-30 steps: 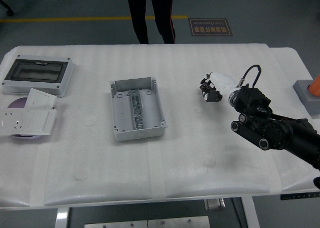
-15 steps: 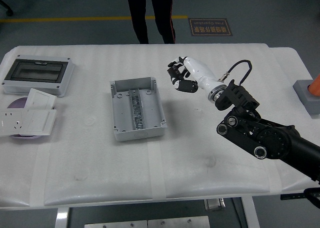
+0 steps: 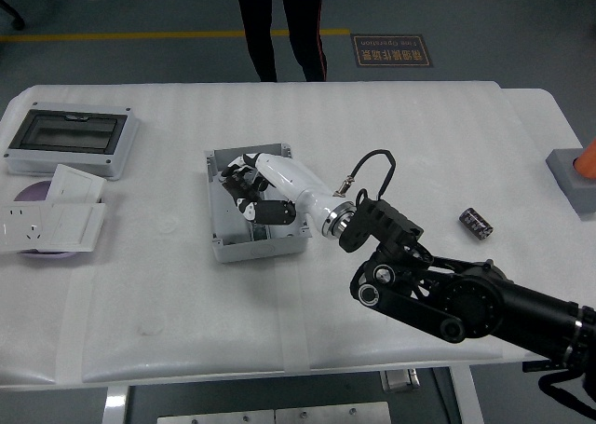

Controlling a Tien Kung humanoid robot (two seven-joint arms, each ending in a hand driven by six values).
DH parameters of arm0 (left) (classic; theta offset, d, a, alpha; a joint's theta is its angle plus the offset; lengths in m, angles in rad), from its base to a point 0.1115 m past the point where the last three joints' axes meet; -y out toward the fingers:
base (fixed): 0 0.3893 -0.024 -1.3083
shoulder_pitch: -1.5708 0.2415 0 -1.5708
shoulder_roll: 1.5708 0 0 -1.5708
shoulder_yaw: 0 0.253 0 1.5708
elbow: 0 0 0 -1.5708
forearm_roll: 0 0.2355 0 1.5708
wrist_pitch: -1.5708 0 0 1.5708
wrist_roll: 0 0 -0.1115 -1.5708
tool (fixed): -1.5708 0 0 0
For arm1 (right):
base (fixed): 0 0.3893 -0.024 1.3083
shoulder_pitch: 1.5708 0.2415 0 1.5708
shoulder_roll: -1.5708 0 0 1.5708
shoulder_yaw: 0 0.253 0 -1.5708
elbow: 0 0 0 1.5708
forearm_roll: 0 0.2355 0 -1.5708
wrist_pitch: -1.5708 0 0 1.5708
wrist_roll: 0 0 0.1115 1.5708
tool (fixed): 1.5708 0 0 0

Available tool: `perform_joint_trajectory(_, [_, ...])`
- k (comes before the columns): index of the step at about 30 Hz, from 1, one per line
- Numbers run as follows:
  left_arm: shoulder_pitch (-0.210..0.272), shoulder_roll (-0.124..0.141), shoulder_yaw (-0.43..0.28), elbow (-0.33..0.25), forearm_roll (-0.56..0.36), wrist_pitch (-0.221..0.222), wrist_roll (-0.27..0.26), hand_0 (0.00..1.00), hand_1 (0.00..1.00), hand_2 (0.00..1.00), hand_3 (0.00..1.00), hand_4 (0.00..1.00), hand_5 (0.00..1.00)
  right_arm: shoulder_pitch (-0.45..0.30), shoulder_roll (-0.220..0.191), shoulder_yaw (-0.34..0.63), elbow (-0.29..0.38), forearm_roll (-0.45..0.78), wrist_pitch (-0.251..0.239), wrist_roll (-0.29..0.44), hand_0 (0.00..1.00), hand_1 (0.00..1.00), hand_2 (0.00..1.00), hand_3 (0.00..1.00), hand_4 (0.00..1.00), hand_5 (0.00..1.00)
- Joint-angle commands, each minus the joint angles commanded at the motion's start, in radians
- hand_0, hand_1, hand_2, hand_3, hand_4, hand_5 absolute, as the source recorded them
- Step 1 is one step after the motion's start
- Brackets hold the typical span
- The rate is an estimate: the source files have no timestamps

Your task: Pick up the battery,place it into the box

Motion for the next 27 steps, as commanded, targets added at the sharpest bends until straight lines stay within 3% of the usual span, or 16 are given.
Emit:
perform_joint_trajectory(4, [0.0, 0.0, 0.001, 0.0, -0.002, 0.001, 0.001, 0.447, 0.615, 0.609, 0.447, 0.468, 0.478, 0.006, 0.001, -0.014, -0.025, 0.003, 0.004, -0.001, 0.854, 0.782, 0.85, 0.998, 0.626, 0.125])
perform_joint_trajectory(5, [0.0, 0.0, 0.001, 0.0, -0.003, 0.001, 0.001, 0.446, 0.615, 0.602, 0.438, 0.467, 0.475, 0.006, 0.001, -0.017, -0.029, 0.002, 0.004, -0.002, 0.978, 0.853, 0.917, 0.998, 0.761, 0.21])
perform_joint_trajectory(11, [-0.002, 0.0, 0.005, 0.001, -0.007, -0.001, 0.003, 0.446, 0.615, 0.59, 0.437, 0.467, 0.471, 0.008, -0.003, -0.029, -0.052, -0.006, 0.005, -0.003, 0.989, 0.844, 0.916, 0.998, 0.778, 0.233])
perform_joint_trajectory(15, [-0.001, 0.0, 0.004, 0.001, -0.007, -0.001, 0.004, 0.446, 0.615, 0.59, 0.437, 0.467, 0.471, -0.003, -0.027, 0.018, -0.038, -0.022, 0.005, -0.004, 0.989, 0.844, 0.916, 0.998, 0.778, 0.233])
perform_joint_trajectory(20, [0.002, -0.002, 0.008, 0.001, -0.015, 0.001, 0.002, 0.446, 0.613, 0.58, 0.436, 0.465, 0.463, -0.021, -0.107, 0.132, -0.041, -0.113, 0.042, -0.059, 0.981, 0.826, 0.905, 0.998, 0.803, 0.27])
perform_joint_trajectory(27, [0.006, -0.003, 0.016, 0.001, -0.027, 0.003, 0.001, 0.445, 0.612, 0.58, 0.435, 0.461, 0.455, -0.07, -0.245, 0.316, -0.044, -0.278, 0.191, -0.214, 0.96, 0.791, 0.883, 0.998, 0.805, 0.284])
